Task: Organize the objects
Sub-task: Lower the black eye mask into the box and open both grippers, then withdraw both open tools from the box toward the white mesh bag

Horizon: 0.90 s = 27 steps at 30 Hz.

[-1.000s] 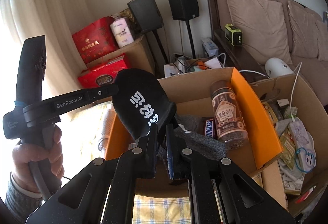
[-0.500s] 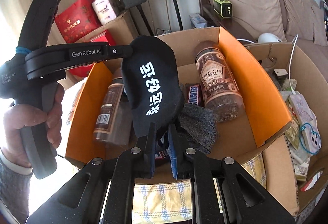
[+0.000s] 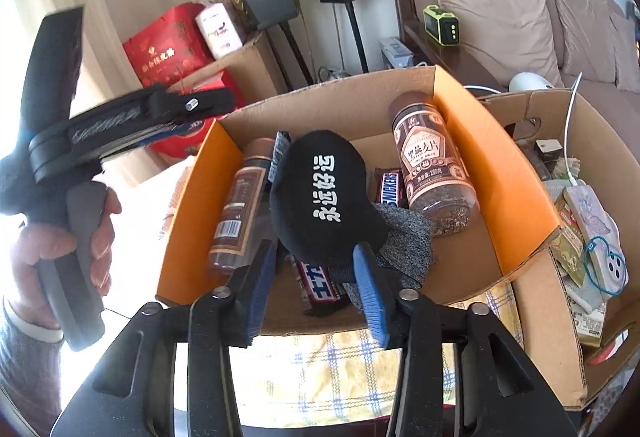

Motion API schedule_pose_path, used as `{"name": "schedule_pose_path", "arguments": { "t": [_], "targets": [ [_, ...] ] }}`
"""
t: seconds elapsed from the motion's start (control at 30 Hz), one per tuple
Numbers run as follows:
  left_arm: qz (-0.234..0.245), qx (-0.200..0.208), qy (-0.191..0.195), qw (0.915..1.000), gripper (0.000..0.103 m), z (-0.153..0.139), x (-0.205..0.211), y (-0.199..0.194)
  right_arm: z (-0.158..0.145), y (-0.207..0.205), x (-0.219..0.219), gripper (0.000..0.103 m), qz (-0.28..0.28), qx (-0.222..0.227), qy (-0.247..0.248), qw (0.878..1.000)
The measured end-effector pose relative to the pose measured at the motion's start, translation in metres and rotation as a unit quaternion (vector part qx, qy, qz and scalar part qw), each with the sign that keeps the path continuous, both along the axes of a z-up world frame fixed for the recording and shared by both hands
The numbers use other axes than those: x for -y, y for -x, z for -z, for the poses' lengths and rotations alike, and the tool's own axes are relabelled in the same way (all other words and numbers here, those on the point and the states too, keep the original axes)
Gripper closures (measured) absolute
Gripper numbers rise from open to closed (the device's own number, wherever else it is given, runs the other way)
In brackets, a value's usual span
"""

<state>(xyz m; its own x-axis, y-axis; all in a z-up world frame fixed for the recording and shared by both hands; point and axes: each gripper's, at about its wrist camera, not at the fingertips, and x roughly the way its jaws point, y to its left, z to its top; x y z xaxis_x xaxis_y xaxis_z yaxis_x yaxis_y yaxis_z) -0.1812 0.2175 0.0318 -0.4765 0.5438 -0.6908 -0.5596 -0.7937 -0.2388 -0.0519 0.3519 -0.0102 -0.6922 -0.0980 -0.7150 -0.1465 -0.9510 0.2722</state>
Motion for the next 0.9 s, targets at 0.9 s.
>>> {"name": "schedule_pose_path", "arguments": {
  "t": [0.9],
  "targets": [
    [-0.116, 0.081, -0.003, 0.99, 0.001, 0.053, 0.179, -0.053, -0.021, -0.01, 0.064, 0.019, -0.045, -0.039, 0.001, 0.998]
  ]
}}
